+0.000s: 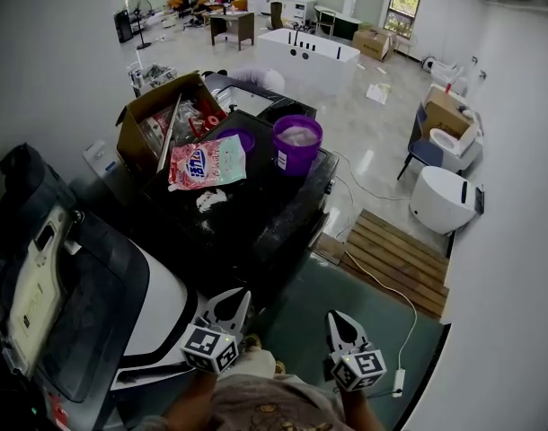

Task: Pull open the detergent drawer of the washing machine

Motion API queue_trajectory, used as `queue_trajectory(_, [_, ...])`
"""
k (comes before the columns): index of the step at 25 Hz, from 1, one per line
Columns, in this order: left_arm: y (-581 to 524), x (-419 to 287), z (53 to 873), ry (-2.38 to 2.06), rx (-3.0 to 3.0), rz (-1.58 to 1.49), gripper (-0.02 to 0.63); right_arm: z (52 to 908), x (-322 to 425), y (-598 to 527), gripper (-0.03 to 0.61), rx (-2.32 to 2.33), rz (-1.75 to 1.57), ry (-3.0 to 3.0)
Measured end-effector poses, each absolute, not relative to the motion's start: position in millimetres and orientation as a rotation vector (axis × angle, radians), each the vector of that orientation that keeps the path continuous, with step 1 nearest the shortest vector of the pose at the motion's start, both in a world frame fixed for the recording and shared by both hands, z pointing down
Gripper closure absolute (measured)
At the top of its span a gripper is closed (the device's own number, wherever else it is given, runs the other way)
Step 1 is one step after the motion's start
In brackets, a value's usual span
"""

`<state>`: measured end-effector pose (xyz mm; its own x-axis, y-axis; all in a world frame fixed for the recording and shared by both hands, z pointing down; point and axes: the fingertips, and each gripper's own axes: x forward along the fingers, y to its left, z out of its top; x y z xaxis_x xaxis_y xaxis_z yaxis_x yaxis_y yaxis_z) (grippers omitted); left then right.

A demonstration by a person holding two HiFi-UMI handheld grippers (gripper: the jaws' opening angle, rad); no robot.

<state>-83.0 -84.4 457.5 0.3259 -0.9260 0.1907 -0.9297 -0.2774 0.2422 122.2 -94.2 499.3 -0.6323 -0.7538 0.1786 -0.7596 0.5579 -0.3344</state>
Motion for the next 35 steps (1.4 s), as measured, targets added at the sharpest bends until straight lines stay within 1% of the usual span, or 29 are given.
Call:
queue_trajectory(11, [-106,-99,460,-1.645,2.290,0.022,0.592,507,99,-120,0.574,1.332,0.672,-2.784])
queue_trajectory(14, [-110,-105,460,-1.649,2.292,0.033,0.592,515,96,-126,0.546,1.302,0.673,-2.804])
queue_trajectory(17, [-113,-112,465,-1.649,2.303,0.101,0.592,517,91,-132,0.490,1.294,0.712,-2.815])
queue_trajectory(19, [-115,-115,465,-1.648,2.295,0.085,0.592,517,87,-136,0.442,1.288,0.731,-2.824])
queue_trajectory(20, [-116,-116,464,-1.649,2.287,0.059,0.592,517,85,-138,0.428,1.281,0.744,-2.830])
queue_trajectory(25, [-119,-120,467,-1.644,2.274,0.038,0.592,523,71,-144,0.249,1.192,0.837,-2.858])
queue_trajectory(28, [-122,-121,470,-1.644,2.269,0.045,0.592,530,61,-147,0.181,1.122,0.905,-2.873])
queue_trajectory(31, [-125,-123,473,-1.642,2.265,0.055,0.592,541,52,-152,0.152,1.067,1.010,-2.892])
queue_trajectory(35, [-127,-123,476,-1.631,2.277,0.090,0.592,549,33,-159,0.141,0.988,1.333,-2.895])
